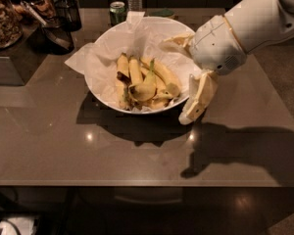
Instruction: Pick banana from white bowl
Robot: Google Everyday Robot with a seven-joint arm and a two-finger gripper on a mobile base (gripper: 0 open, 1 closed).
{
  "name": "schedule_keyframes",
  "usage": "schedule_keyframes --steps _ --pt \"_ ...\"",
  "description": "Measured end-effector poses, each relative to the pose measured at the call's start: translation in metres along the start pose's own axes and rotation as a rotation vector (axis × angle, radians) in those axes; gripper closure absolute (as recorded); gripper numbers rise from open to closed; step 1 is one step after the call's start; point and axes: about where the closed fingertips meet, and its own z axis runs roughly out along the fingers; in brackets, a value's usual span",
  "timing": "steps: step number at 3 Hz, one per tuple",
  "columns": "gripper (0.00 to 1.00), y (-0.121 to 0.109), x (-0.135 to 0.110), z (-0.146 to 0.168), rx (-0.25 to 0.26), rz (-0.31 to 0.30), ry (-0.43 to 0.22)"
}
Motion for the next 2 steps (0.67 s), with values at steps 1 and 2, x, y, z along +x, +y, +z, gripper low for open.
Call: schedule_keyframes --steps 1,2 --pt "0.0 0.003 -0.008 0.039 -0.069 0.001 -0.089" --pt "0.0 -0.001 -0.007 0.073 -0.125 0.029 -0.133"
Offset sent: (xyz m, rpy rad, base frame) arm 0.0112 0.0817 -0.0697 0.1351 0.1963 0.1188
